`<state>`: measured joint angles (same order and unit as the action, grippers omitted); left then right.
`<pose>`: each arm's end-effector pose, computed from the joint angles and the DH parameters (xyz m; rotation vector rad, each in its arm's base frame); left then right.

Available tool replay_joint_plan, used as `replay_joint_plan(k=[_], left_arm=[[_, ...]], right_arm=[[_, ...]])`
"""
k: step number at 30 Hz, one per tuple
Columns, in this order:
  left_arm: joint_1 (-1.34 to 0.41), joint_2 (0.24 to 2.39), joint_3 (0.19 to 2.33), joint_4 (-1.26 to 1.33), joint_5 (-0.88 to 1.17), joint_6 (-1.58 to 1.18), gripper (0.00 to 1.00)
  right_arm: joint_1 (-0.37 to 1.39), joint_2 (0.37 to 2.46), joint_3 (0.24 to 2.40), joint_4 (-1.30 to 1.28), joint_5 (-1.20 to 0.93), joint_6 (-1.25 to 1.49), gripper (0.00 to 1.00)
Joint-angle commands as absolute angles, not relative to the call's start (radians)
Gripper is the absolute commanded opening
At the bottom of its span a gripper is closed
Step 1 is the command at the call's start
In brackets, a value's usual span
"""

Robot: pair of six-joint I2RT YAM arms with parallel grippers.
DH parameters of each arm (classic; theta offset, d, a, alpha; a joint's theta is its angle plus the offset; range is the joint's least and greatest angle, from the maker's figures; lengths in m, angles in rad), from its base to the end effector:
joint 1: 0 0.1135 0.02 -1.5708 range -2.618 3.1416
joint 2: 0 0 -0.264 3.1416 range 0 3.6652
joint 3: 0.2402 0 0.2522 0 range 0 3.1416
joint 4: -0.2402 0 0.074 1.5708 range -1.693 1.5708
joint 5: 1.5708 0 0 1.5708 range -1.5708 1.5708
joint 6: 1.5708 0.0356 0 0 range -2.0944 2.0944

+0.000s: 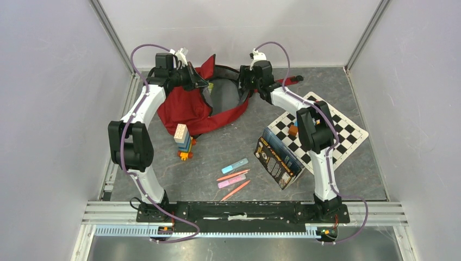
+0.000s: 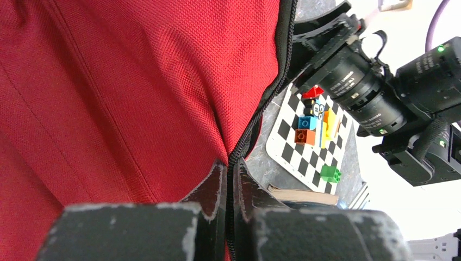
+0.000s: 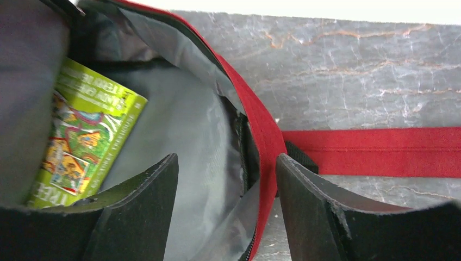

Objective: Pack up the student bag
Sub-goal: Adjust the student bag at the center of the board.

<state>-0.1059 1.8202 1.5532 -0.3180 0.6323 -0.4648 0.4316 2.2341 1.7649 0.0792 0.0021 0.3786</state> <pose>0.4183 -0.0656 0.3059 -0.0121 2.1973 -1.0066 0.4810 0.2214 0.2226 -0.0515 1.9979 0.5259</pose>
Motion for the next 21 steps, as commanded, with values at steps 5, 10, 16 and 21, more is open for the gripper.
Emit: replay_joint_plan(k=[5, 10, 16, 21], left_arm=[[-0.103, 1.794, 1.631, -0.376, 0.638, -0.371, 0.02], [-0.103, 1.812, 1.644, -0.376, 0.644, -0.370, 0.02], [-0.104, 1.877, 1.732, -0.404, 0.647, -0.352, 0.02], [-0.113, 1.923, 1.787, -0.392, 0.706, -0.353, 0.02]], right_arm=[[0.427, 2.264, 1.784, 0.047, 0.067, 0.293, 0.64], [0.423, 2.239, 1.743, 0.012, 0.094, 0.286, 0.09], [0.417, 2.041, 1.522, 0.003, 0.396, 0.381, 0.00], [0.413, 1.834, 1.276, 0.008, 0.614, 0.433, 0.00]])
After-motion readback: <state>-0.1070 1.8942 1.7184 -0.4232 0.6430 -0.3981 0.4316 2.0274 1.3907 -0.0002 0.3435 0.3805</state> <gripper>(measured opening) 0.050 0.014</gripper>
